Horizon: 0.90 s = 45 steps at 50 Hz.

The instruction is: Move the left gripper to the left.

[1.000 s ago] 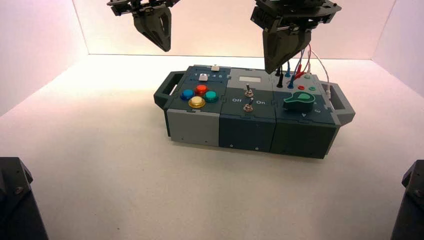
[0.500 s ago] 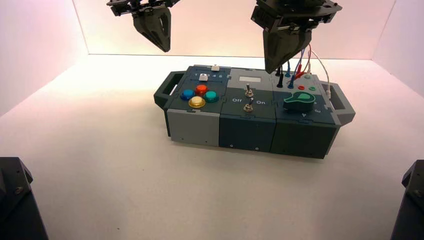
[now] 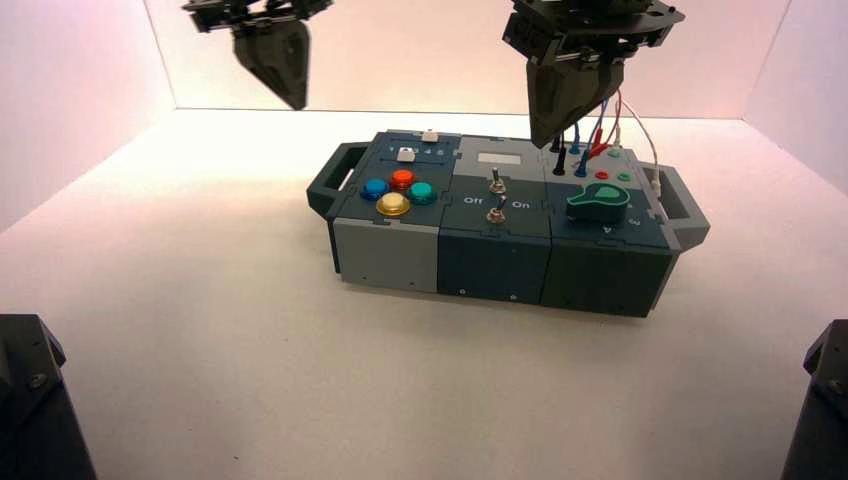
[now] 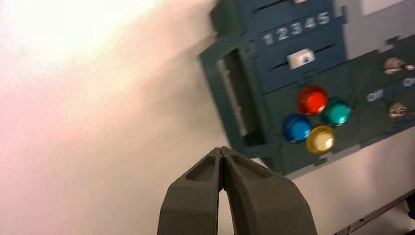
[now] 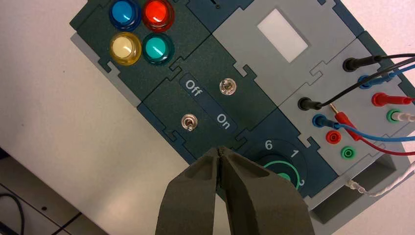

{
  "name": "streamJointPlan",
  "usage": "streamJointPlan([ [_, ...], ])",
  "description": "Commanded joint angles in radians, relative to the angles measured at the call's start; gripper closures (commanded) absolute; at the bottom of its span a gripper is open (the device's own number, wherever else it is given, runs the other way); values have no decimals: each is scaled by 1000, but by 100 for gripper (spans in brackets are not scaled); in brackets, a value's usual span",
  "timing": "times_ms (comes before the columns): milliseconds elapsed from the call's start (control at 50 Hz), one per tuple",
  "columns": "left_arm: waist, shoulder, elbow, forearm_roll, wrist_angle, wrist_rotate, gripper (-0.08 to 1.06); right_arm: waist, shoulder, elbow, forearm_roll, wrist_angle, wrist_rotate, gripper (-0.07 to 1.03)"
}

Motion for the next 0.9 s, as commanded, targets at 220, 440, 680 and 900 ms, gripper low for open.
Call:
streamJointPlan([
  [220, 137, -43, -18, 3, 31, 18, 101, -2, -14, -11, 2, -5, -2, 98],
  [440, 258, -94, -6, 3, -20, 31, 101, -2, -11, -11, 2, -5, -3, 98],
  [680, 360, -138, 14, 3, -77, 34, 101, -2, -3, -11, 2, -5, -2, 98],
  [900, 399, -164, 25, 3, -101, 35, 101, -2, -3, -11, 2, -5, -2, 98],
])
